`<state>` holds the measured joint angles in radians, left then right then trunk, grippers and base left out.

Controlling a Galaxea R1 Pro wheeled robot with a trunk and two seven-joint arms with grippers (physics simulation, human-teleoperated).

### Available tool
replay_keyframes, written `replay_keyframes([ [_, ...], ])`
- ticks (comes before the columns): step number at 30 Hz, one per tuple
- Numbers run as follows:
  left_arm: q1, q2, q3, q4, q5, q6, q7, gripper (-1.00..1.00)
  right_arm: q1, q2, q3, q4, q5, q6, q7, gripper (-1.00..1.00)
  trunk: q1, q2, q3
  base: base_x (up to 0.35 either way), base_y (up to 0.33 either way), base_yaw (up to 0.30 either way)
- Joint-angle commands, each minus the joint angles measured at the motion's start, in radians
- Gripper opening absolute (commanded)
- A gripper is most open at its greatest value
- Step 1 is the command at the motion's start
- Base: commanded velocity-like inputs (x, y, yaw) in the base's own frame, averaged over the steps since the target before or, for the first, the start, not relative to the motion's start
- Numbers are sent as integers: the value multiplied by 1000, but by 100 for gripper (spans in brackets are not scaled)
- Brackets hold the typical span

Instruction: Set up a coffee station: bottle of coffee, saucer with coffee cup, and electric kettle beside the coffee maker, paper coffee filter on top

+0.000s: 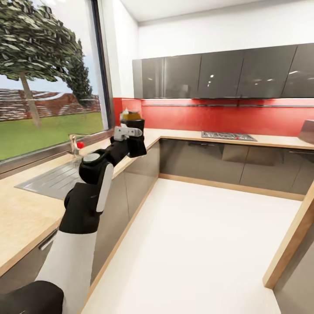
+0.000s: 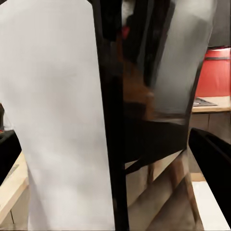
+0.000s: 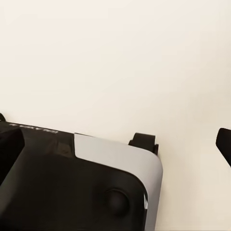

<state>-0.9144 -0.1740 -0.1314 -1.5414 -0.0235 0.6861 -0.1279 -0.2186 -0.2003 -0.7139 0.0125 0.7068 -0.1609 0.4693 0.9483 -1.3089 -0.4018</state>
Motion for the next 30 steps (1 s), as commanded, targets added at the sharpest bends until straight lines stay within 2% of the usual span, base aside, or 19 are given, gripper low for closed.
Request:
replay_keyframes([
  [1, 18, -1, -6, -5, -9, -3, -5, -100, -1, -1, -9, 1, 10, -4, 2, 100, 4, -8, -4, 0, 0, 0],
  [6, 48, -1, -16, -6, -9, -13, -4, -100, -1, -1, -8, 1, 10, -4, 2, 100, 23, -43, -20, 0, 0, 0],
  [30, 54, -1, -17, 3, -9, -14, -4, -100, -1, -1, -8, 3, 11, -4, 1, 100, 115, -211, -95, 0, 0, 0],
])
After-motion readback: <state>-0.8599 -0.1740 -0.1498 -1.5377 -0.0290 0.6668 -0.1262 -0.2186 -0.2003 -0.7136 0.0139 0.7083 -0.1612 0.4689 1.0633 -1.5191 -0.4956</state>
